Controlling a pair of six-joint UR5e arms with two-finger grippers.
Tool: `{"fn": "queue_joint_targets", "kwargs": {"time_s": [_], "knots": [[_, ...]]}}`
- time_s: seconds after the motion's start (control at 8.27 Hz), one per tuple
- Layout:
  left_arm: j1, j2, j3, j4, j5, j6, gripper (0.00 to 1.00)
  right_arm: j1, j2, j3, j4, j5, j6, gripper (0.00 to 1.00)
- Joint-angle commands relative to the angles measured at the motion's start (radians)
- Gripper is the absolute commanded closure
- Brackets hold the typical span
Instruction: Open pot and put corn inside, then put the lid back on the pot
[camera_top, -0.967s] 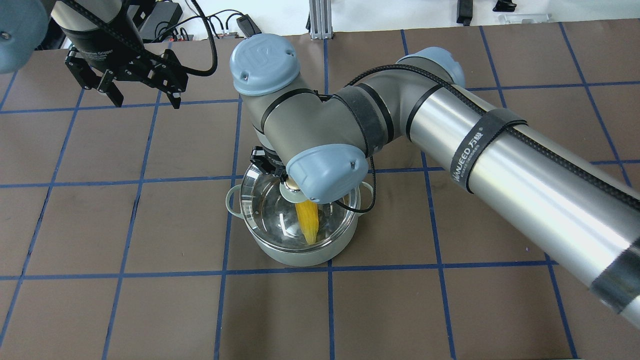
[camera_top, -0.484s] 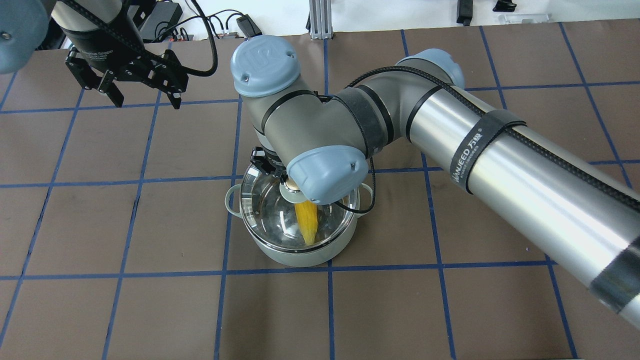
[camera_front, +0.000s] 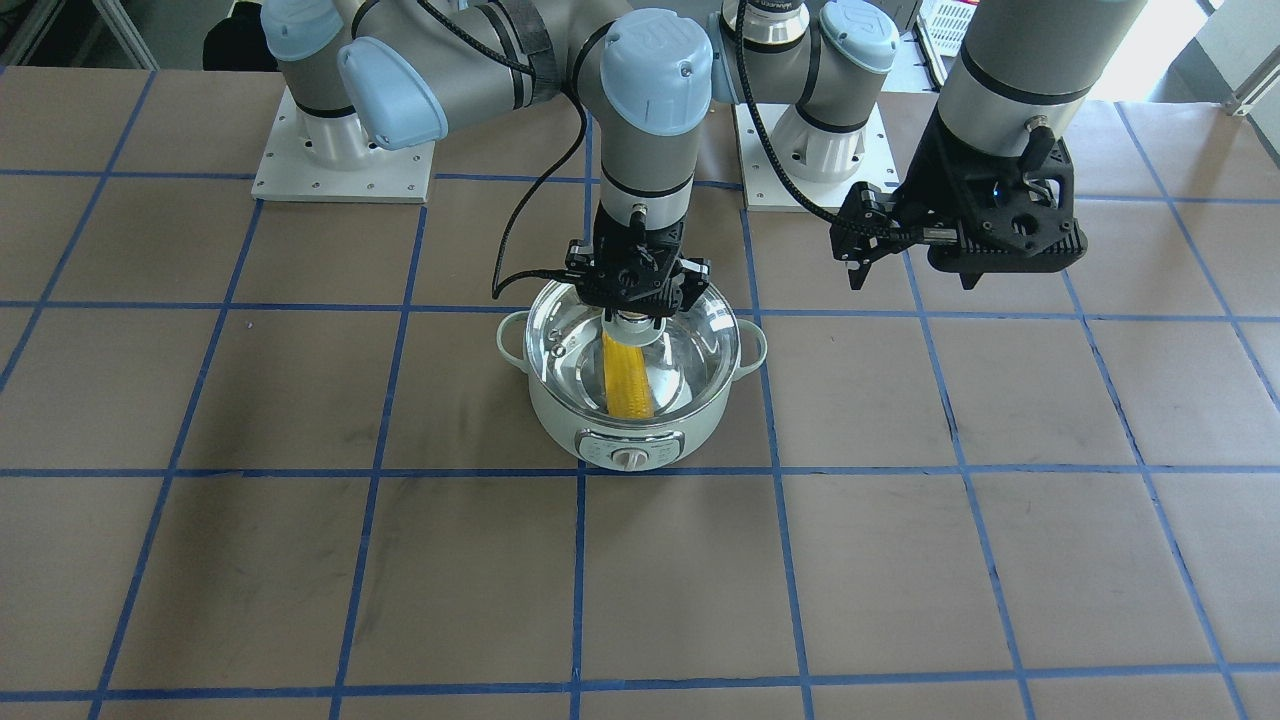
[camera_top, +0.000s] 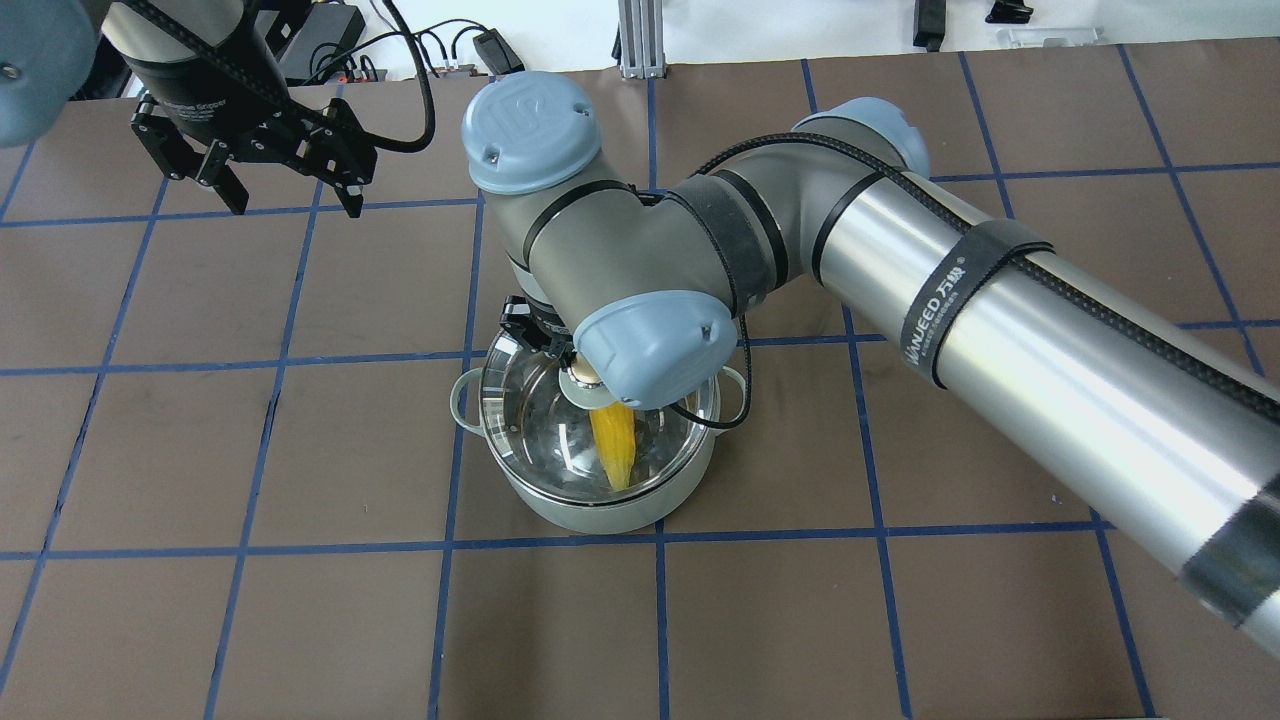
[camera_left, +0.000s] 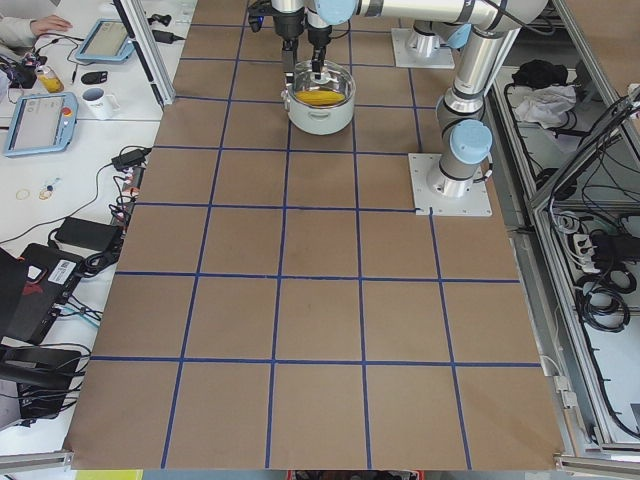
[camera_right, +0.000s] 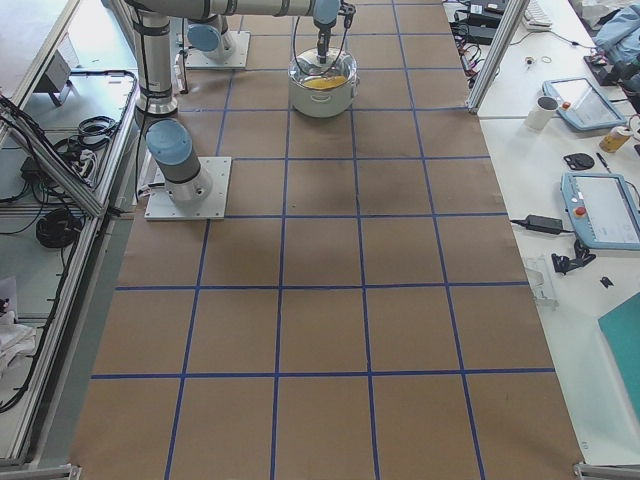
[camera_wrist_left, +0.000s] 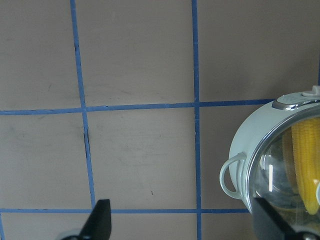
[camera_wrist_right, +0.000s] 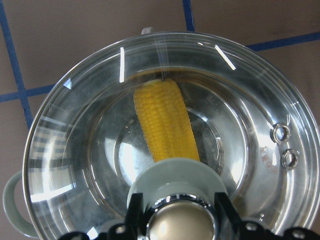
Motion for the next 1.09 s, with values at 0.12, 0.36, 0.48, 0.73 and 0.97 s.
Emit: {"fn": "queue_joint_targets", "kwargs": {"time_s": [0.12, 0.36, 0.48, 0.73, 0.97], "knots": [[0.000, -0.001, 0.000, 0.000, -0.002, 0.000, 0.00, 0.000, -0.005, -0.002, 0.015, 0.043, -0.001, 0.81], [0.000, -0.001, 0.000, 0.000, -0.004, -0.002, 0.00, 0.000, -0.003, 0.000, 0.015, 0.043, -0.005, 0.81], [0.000, -0.001, 0.000, 0.000, -0.004, 0.000, 0.00, 0.000, -0.003, 0.000, 0.020, 0.042, -0.005, 0.81], [0.000, -0.001, 0.000, 0.000, -0.004, -0.002, 0.00, 0.000, -0.003, -0.002, 0.025, 0.040, -0.013, 0.81], [0.000, -0.001, 0.000, 0.000, -0.004, 0.000, 0.00, 0.000, -0.003, 0.000, 0.022, 0.034, -0.011, 0.82]]}}
